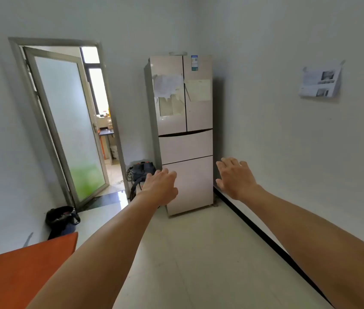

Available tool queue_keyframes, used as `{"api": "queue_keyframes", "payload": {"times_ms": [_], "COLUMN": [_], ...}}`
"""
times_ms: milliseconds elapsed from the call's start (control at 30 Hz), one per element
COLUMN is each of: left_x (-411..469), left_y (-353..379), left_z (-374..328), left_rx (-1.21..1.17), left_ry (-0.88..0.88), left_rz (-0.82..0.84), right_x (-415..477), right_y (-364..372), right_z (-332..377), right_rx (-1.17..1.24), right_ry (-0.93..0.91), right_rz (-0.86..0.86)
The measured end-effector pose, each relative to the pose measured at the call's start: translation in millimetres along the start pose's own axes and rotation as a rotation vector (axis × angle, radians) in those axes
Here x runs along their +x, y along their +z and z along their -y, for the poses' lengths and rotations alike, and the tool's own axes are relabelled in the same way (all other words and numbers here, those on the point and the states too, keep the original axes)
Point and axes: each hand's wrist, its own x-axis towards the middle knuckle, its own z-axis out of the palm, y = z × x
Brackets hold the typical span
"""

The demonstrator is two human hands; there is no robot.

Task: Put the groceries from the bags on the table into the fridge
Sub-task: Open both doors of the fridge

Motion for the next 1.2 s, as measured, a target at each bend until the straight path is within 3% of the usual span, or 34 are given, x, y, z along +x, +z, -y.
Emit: {"api": "queue_keyframes", "payload": {"times_ms": [267, 633, 900, 1200], "left_x": [87.7, 266.2, 389.2, 581.7], "left_y": [43.8, 94.2, 139.9, 169.0], "left_z": [5.0, 13.0, 62.8, 138.1], "left_rx": [0.028, 0.0, 0.0, 0.004], "left_ry": [-0.003, -0.046, -0.09, -0.081], "left_rz": [0.049, 0.07, 0.072, 0.02], "right_x": [70.4, 238.8, 355.2, 535.6], "right_y": [69.8, 155.6, 236.5, 306.4], "right_z": [-28.4, -87.1, -95.4, -116.2], "right_rx": [0.009, 0.048, 0.034, 0.042], "right_ry": [0.009, -0.078, -0.13, -0.053], "right_rz": [0.04, 0.022, 0.026, -0.019]}}
